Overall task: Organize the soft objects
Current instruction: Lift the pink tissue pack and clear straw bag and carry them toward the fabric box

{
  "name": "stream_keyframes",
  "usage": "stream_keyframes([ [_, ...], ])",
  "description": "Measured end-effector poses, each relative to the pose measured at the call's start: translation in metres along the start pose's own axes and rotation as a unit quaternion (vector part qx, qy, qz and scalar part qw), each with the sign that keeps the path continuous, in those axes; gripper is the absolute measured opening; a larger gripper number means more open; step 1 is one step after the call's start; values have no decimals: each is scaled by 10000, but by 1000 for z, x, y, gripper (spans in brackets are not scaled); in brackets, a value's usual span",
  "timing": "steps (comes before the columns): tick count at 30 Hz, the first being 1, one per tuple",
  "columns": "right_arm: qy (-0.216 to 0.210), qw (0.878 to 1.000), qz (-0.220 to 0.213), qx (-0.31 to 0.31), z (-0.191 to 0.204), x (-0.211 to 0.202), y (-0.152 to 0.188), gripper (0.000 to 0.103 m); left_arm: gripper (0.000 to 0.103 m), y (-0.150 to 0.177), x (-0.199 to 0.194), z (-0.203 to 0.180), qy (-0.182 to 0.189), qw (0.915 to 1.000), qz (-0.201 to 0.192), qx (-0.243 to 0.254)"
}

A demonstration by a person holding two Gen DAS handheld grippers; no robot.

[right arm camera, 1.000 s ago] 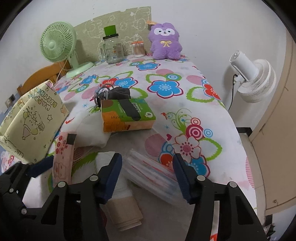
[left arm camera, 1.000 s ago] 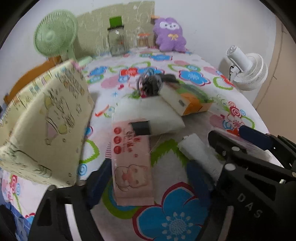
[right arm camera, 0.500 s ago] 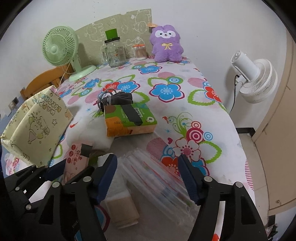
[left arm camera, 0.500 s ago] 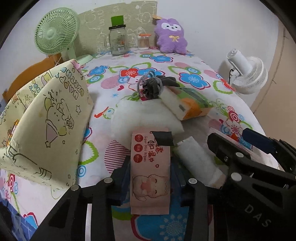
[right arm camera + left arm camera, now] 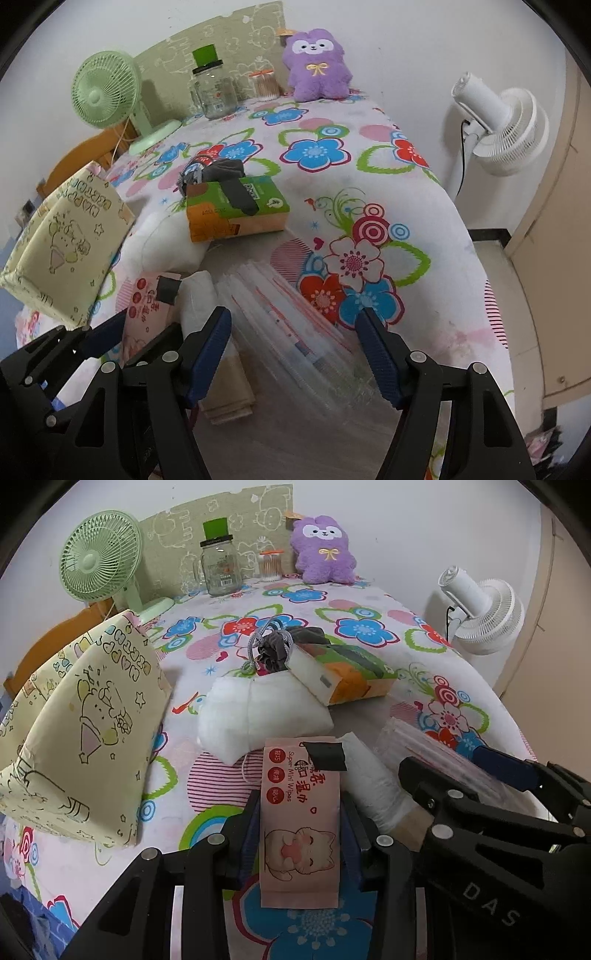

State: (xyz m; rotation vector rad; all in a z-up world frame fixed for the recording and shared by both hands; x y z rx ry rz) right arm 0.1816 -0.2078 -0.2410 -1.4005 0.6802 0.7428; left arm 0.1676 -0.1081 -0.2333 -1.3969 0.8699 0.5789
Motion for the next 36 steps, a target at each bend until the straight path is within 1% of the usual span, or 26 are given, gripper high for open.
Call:
stream_keyframes([
  [1, 44, 10000, -12, -41, 1, 1, -2, 63, 40, -1, 0, 0, -14, 10000, -3, 19],
  [2, 85, 9999, -21, -85, 2, 2, -3, 60, 40, -1, 0, 0, -26, 10000, -5, 35],
  [4, 103, 9998, -22, -156, 5, 4, -4, 48, 40, -1, 1, 0, -24, 10000, 2, 40],
  [5, 61, 9998, -8, -185, 7, 5, -5, 46, 40, -1, 1, 0, -11, 10000, 17, 25],
  [7, 34, 9998, -14, -199, 9, 4, -7, 38, 40, -1, 1, 0, 0, 10000, 27, 22],
  [10, 82, 9996, -68, -264, 12, -2, -10, 31, 40, -3, -1, -1, 32, 10000, 16, 29],
  [14, 195, 9989, -181, -379, 17, -15, -14, 31, 40, -4, -7, -4, 82, 9999, -29, 59],
  [24, 235, 9983, -476, -241, 21, -47, -26, 30, 40, -19, -35, -4, 137, 9993, -343, 68],
  [29, 297, 9978, -563, -171, 21, -61, -30, 30, 40, -24, -46, -4, 68, 9991, -406, 125],
  [36, 344, 9969, -705, -94, 21, -81, -38, 30, 40, -34, -65, -6, 128, 9982, -570, 164],
])
Point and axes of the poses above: each gripper's, at about its wrist camera, not at the fingertips, and x roughly the way its jaws point, z to its left, y to its underside, the point moved 9 cm from there along x, roughly the way its jaws point, and after that the axes turned 7 degrees about y, right-handed, at the moved point
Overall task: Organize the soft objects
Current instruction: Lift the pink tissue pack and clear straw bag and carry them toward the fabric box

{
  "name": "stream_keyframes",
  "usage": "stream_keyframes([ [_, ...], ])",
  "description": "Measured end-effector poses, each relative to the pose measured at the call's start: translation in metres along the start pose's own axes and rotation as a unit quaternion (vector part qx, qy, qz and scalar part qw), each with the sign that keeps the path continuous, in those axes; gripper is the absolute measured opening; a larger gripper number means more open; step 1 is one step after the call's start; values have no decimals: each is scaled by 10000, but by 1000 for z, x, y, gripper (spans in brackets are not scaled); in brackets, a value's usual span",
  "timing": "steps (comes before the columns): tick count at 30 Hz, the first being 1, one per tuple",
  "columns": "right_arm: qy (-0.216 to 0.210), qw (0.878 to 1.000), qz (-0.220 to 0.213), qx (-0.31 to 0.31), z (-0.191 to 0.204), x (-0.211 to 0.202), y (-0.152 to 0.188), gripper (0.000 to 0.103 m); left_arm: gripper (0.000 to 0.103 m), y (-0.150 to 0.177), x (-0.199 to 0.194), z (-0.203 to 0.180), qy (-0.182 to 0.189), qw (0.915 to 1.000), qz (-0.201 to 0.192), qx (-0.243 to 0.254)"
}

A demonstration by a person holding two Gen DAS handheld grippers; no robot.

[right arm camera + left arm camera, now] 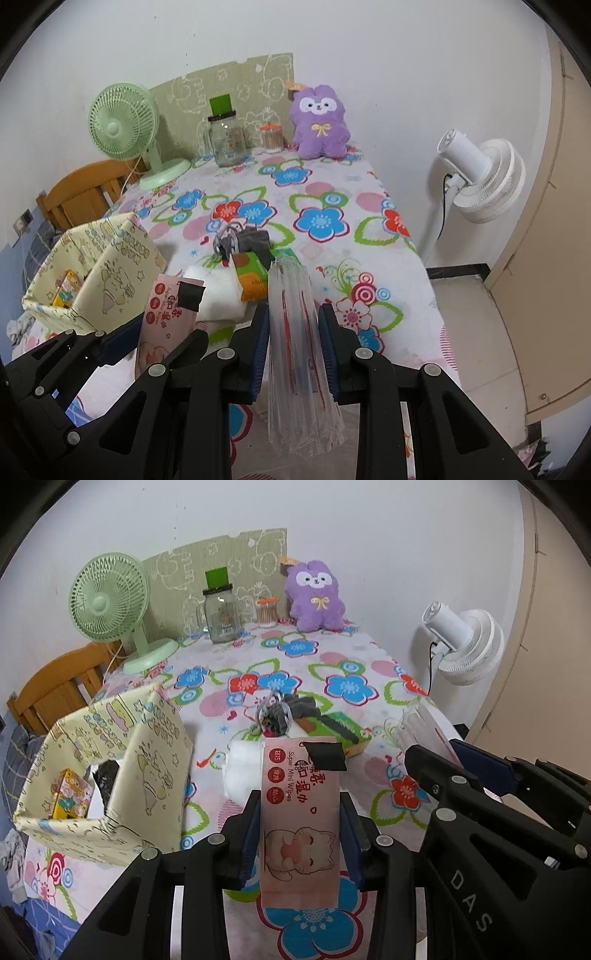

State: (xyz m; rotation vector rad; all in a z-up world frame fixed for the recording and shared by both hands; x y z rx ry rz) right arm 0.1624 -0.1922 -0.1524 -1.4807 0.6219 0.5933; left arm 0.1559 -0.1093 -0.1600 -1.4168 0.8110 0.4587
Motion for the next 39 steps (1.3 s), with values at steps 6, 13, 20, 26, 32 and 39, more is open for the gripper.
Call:
stream_keyframes([
  [6, -11, 9998, -196, 60, 0, -20, -13, 30, 40, -12, -17, -2, -6, 9999, -162, 59],
  [13, -26, 9993, -363, 96, 0, -38, -26, 30, 40, -24, -35, -3, 45, 9995, -311, 104],
  [20, -20, 9986, -507, 134, 3, -55, -36, 30, 40, -33, -50, -4, 109, 9989, -440, 142],
  [26, -37, 9980, -608, 149, 10, -64, -43, 30, 40, -39, -57, 2, 162, 9985, -493, 154],
  [32, -52, 9976, -684, 128, 21, -69, -50, 30, 40, -42, -65, 11, 152, 9982, -564, 141],
  [39, -72, 9971, -757, 103, 37, -73, -57, 30, 40, -48, -72, 26, 133, 9977, -648, 125],
])
Point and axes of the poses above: each gripper's, at about its wrist camera, not at the fingertips, and x roughly the way its jaws point, z to its left, y to its underside, the point moved 9 cm from there along x, roughly the way its jaws point, and after that the axes turned 7 degrees about y, right-handed, at the moved point
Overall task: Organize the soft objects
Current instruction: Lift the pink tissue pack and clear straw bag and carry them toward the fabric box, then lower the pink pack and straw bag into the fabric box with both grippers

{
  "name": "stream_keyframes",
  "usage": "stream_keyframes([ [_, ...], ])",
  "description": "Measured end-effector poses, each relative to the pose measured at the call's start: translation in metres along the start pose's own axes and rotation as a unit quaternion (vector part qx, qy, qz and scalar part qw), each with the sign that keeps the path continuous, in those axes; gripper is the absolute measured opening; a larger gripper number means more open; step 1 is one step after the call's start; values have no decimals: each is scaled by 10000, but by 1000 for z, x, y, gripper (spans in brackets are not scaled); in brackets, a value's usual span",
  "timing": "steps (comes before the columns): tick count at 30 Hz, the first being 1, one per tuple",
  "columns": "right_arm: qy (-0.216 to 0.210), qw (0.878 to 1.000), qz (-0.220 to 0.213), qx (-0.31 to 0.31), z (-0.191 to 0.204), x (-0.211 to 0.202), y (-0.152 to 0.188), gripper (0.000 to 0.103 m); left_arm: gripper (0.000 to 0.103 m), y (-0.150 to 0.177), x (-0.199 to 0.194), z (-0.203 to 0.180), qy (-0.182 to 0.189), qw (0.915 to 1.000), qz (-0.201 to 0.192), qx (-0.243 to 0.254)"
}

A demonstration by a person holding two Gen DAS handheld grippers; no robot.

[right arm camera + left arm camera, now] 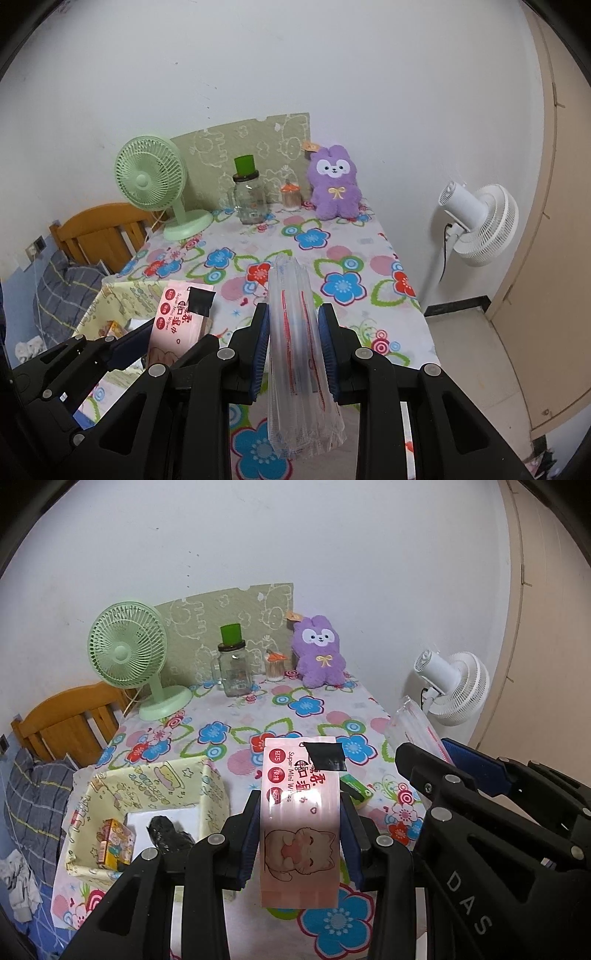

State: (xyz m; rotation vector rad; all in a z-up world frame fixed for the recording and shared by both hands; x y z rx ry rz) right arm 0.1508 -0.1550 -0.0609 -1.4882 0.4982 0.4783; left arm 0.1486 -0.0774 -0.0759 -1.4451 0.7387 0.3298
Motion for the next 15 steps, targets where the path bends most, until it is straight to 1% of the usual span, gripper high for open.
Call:
stream_keyframes([
  [15, -180, 9998, 12, -101, 50, 11, -12, 30, 40, -8, -3, 49, -110, 9999, -31, -95],
])
Point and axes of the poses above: each gripper's, at about its wrist camera, not at the fingertips, and x roughly the way its jaws point, z to its left, y to its underside, the point moved 9 cm from there along x, roughly the way its jaws point, and after that the axes turned 7 degrees about y, right-handed, at the moved point
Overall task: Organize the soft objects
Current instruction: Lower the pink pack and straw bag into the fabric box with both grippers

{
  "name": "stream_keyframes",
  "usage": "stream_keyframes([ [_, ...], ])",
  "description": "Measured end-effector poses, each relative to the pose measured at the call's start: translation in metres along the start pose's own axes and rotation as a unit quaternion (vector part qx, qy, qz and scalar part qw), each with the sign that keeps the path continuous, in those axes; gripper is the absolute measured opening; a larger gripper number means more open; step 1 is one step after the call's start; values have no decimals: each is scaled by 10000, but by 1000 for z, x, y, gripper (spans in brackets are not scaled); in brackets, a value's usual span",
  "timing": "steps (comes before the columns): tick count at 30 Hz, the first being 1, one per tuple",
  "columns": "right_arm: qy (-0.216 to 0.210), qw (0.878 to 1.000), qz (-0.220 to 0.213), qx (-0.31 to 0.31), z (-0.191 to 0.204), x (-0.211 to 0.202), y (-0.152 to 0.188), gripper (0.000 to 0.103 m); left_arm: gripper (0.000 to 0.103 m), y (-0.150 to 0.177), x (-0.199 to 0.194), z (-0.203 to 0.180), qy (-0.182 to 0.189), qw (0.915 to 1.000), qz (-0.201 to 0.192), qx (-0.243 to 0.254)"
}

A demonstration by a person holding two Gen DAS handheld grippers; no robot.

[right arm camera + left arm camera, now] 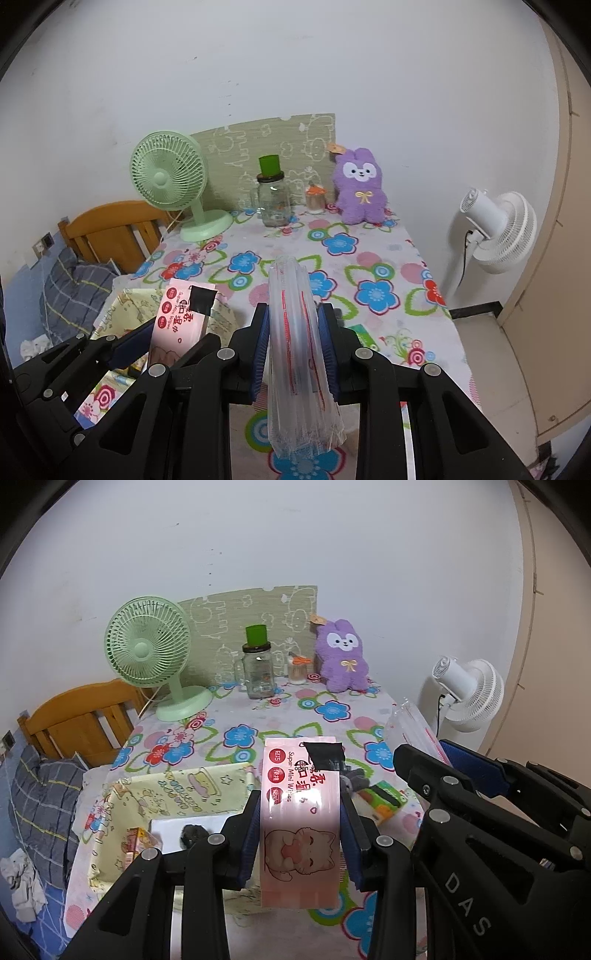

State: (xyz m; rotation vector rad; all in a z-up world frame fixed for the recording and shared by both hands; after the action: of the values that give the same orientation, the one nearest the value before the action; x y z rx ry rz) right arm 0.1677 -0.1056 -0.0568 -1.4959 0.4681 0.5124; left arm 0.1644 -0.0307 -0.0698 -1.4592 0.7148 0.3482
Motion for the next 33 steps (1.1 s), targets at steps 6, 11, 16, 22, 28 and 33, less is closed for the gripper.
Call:
stream_keyframes([
  [6, -141, 9998, -22, -117, 26, 3, -4, 30, 40, -1, -3, 23, -111, 9999, -37, -46],
  [11, -258, 9994, -16, -236, 48, 9, -8, 30, 40, 1, -4, 43, -206, 9997, -37, -134],
  [16, -374, 9988, -8, -310, 65, 15, -9, 30, 40, 2, -4, 63, -295, 9993, -33, -223],
  [22, -507, 9980, 46, -361, 86, 25, -8, 30, 40, 4, -1, 83, -390, 9989, -2, -274],
  [28, -620, 9970, 176, -421, 104, 38, -4, 30, 40, 10, 7, 101, -446, 9983, 89, -354],
  [33, -855, 9948, 361, -422, 122, 51, 3, 30, 40, 16, 14, 118, -522, 9974, 188, -462],
])
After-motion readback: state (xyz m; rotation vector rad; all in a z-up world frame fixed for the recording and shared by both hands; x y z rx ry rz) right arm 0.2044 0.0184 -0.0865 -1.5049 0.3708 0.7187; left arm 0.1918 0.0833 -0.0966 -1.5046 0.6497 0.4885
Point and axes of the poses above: each gripper's, at about its wrist camera, not at the fingertips, and x roughly the way its jaws point, z to its left, y to its underside, the point moved 9 cm from there along x, roughly the way its jaws point, and after that the axes turned 7 degrees about y, right-handed, at the moved point
